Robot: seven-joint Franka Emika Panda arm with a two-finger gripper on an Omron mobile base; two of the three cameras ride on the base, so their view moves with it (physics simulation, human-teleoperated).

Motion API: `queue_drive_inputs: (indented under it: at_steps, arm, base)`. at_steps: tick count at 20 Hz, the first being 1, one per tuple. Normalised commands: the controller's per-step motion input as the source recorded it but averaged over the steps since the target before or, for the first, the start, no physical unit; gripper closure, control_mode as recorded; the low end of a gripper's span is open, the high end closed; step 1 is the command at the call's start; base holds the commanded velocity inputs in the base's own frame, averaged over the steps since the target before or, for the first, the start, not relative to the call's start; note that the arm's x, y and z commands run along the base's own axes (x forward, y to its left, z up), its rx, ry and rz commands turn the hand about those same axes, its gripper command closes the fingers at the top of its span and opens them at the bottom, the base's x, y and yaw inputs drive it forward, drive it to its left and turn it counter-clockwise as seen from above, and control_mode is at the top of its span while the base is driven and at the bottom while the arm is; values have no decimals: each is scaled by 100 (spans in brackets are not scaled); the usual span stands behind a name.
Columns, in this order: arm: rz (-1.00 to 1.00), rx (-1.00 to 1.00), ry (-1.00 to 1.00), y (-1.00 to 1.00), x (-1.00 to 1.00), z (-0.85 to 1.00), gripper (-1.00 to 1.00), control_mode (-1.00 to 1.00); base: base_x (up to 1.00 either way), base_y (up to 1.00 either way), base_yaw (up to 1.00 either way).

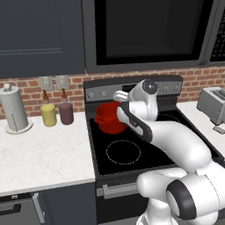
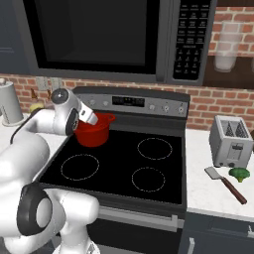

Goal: Put the bell pepper and broccoli in the pot. Retrieve the spatula and lightly stir the vegetables in the pot.

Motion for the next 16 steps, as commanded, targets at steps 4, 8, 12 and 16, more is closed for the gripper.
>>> queue_drive_inputs:
  at_steps: [4, 8, 12, 16]
  arm:
    - [0, -15, 0, 17, 33, -35, 100, -100]
    - [0, -8, 0, 5, 46, -33, 100, -100]
    - [1, 0, 0, 0, 49, -18, 100, -100]
    - [2, 0, 0, 0, 48, -11, 100, -100]
  base:
    - [0, 0, 0]
    - [0, 0, 0]
    - [0, 0, 0]
    - [0, 0, 0]
